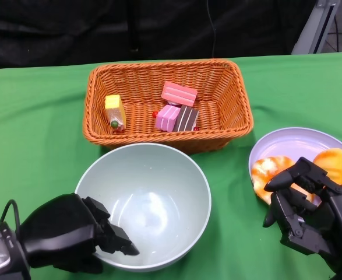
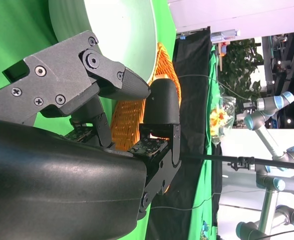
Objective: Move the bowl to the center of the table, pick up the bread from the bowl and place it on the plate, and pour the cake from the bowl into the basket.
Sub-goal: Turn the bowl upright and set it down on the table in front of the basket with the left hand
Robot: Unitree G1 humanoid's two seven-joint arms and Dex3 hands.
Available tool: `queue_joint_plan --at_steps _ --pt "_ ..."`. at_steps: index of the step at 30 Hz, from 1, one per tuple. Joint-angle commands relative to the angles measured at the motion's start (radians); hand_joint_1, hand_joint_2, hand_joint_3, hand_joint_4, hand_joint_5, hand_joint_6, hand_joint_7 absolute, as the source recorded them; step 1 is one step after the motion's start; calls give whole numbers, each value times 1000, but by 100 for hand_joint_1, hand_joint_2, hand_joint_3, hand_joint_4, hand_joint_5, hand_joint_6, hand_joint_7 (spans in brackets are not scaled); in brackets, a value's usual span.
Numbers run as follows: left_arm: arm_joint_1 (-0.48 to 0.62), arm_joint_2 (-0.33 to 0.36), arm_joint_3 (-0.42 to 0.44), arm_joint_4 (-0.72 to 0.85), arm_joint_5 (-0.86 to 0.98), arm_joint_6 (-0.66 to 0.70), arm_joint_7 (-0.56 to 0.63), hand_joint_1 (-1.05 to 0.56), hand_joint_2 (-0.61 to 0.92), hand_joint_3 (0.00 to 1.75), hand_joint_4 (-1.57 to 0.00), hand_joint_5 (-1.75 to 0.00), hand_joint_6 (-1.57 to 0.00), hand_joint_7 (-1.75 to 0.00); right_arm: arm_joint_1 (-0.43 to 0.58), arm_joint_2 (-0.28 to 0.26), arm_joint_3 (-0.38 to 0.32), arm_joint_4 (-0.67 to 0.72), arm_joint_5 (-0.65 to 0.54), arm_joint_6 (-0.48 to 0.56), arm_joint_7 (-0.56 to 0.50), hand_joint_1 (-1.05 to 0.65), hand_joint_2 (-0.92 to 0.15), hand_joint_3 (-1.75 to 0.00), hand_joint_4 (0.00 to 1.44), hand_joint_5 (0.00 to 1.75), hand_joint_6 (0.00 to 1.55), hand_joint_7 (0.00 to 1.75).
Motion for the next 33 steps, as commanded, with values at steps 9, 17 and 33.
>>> queue_joint_plan --at_steps 9,17,33 --pt "48 26 96 -48 -354 16 -340 -100 86 0 -11 0 -19 0 -2 -13 -7 1 6 -4 12 -13 -64 -95 66 175 60 144" --pt "58 10 132 -90 -1024 226 -867 -105 91 2 0 0 -6 -1 -2 -19 -8 4 7 0 20 -13 -65 -93 65 175 60 143" --pt "228 -208 486 -177 -1266 596 -924 -55 92 7 -38 -15 -46 -8 -19 -47 -8 -8 15 76 48 -11 -68 -88 64 173 58 145"
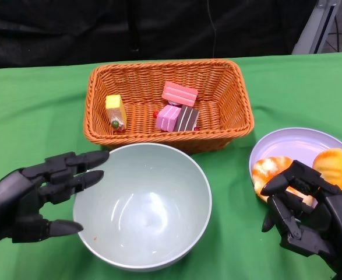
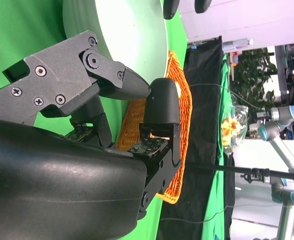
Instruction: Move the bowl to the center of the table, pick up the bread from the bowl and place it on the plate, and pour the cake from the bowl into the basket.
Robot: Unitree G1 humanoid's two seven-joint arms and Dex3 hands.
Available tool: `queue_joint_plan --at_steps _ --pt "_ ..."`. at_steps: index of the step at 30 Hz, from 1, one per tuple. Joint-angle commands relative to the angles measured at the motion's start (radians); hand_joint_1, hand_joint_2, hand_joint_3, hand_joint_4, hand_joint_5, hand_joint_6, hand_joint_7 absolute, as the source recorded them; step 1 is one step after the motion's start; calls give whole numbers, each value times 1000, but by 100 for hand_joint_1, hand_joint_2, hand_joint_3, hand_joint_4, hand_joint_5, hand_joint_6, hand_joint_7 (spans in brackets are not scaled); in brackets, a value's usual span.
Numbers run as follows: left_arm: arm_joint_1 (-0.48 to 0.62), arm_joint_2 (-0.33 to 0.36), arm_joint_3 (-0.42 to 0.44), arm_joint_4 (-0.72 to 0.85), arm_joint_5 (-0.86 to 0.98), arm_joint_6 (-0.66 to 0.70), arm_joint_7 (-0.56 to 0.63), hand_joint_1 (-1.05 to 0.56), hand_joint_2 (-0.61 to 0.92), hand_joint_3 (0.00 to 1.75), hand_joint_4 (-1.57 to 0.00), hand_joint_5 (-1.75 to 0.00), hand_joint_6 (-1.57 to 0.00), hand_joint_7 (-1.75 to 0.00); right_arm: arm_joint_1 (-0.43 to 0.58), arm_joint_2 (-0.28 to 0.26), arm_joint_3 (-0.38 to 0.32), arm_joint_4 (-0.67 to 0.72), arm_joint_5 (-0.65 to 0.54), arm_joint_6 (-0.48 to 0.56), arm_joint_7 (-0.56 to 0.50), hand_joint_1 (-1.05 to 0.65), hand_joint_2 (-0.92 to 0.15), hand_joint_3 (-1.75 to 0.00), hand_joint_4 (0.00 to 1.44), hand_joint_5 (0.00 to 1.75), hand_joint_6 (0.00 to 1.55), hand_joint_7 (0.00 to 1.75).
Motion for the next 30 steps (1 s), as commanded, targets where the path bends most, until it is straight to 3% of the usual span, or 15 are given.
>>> queue_joint_plan --at_steps 1,2,3,5,9,13,18,19,30 --pt "37 -58 63 -14 -8 17 43 -55 92 7 -38 -15 -46 -8 -6 -22 -9 -1 8 6 11 -11 -68 -88 64 173 58 145" --pt "56 -91 86 -13 -21 16 62 -35 92 10 -61 -28 -63 -16 -7 -27 -10 4 6 5 18 -11 -68 -88 63 172 57 145" --pt "87 -134 109 -31 -36 28 104 -28 92 12 -68 -33 -68 -18 -7 -33 -11 6 6 11 22 -12 -68 -87 63 172 57 145" --pt "125 -187 136 -67 -28 45 165 -14 92 31 -65 -82 -84 -24 -7 -39 -15 8 8 21 26 -13 -69 -85 63 170 58 145" --pt "171 -257 160 -123 15 73 256 -5 92 48 -58 -112 -91 -33 -9 -50 -21 13 17 31 43 -13 -70 -84 63 169 58 145" --pt "176 -289 170 -153 9 91 253 -4 92 57 -59 -139 -75 -100 -7 -55 -25 -11 27 63 49 -12 -69 -87 64 168 60 141" --pt "159 -280 166 -136 24 97 198 -5 84 66 -67 -149 -73 -119 4 -72 -21 -55 41 97 72 -12 -69 -85 65 162 61 137" --pt "158 -279 166 -133 29 92 189 -4 79 75 -68 -151 -72 -123 7 -74 -20 -60 36 95 73 -12 -69 -83 66 161 62 137" --pt "168 -274 172 -157 53 66 109 -10 65 95 -70 -166 -71 -142 27 -92 18 -126 -6 94 93 -17 -68 -80 68 160 63 138"
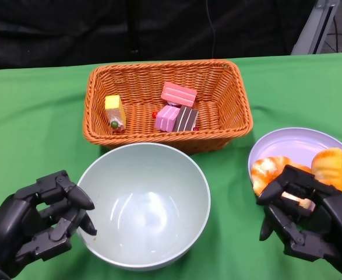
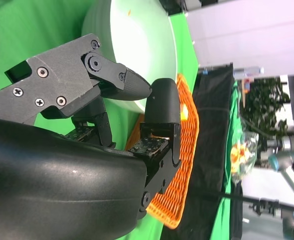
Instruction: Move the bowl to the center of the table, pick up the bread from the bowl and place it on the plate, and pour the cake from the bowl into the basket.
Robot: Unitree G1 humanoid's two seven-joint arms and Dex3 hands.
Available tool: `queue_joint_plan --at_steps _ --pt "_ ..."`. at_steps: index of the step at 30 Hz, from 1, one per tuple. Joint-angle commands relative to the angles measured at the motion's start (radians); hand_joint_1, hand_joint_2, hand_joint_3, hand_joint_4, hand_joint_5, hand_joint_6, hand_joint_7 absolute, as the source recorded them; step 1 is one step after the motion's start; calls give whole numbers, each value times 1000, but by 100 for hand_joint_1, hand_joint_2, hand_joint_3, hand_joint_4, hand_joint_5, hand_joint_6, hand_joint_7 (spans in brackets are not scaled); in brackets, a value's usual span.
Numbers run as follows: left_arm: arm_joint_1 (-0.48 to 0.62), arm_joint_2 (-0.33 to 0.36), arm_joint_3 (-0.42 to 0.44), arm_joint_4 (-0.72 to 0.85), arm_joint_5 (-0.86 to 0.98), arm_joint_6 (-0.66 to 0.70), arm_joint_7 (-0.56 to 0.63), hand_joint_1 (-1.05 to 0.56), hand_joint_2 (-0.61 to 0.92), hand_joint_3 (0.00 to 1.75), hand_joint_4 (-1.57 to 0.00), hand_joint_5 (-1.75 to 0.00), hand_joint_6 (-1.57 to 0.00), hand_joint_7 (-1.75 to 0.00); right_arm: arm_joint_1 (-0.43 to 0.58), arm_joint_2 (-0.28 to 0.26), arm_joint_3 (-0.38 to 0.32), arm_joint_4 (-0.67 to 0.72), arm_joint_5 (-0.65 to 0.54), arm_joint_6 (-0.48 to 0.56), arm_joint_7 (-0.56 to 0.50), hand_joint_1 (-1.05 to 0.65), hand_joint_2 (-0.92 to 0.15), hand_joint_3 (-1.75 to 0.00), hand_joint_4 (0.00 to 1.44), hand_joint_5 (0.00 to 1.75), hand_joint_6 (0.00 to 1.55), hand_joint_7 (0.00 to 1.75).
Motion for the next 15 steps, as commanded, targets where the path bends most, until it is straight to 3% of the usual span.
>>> queue_joint_plan --at_steps 1,7,15 --pt "9 21 11 -28 4 -13 -24 -10 64 97 -70 -168 -70 -144 14 -21 7 -41 -19 6 -11 -18 -67 -80 68 160 63 138" --pt "44 31 -1 -126 -12 64 -35 -8 62 105 -73 -171 -71 -146 30 -34 32 -99 -18 8 -1 -18 -65 -83 72 159 65 137" --pt "82 22 -30 -177 11 45 -41 -5 62 109 -72 -169 -68 -147 55 -41 38 -130 -25 7 -12 -21 -61 -87 73 159 68 135"
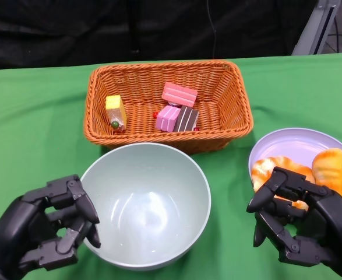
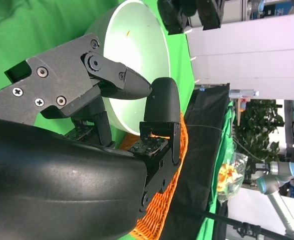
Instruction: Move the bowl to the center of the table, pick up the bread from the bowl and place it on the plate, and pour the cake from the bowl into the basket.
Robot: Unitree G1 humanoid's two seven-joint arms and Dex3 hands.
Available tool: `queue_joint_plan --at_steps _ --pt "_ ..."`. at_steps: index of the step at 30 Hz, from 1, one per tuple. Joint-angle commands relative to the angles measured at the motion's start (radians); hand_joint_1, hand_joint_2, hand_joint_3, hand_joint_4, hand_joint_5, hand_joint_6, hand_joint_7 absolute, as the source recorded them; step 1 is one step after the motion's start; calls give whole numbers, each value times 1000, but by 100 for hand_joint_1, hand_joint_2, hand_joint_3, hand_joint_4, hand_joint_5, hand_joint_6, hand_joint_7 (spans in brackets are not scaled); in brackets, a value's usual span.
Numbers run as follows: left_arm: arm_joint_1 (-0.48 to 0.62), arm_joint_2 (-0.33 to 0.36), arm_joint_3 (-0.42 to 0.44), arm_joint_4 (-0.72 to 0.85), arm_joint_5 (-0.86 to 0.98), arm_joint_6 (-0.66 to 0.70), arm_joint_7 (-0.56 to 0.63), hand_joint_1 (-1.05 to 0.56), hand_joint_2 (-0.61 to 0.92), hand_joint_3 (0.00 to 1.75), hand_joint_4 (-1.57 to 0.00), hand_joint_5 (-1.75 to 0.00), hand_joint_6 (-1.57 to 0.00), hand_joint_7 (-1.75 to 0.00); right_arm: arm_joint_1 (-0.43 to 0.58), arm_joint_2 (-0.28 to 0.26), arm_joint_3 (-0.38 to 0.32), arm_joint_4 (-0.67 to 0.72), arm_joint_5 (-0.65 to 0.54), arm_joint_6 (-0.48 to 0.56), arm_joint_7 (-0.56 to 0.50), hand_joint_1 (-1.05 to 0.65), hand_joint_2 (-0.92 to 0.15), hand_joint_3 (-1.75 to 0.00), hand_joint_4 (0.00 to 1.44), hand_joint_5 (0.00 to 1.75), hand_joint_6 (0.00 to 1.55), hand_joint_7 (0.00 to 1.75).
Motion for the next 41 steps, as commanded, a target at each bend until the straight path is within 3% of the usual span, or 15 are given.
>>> queue_joint_plan --at_steps 1,19,41 --pt "19 8 -6 -21 6 -13 -18 -5 62 110 -71 -169 -68 -147 21 -14 2 -17 -12 -11 -8 -20 -61 -88 73 159 68 136" --pt "59 7 -7 -49 9 -28 -19 -5 57 120 -71 -172 -67 -152 72 -19 25 -52 -29 -32 -20 -17 -56 -99 69 163 64 142" --pt "54 13 2 -31 12 -43 -28 -5 58 118 -69 -173 -67 -152 73 -21 23 -41 -37 -44 -21 -22 -56 -97 69 163 66 141"
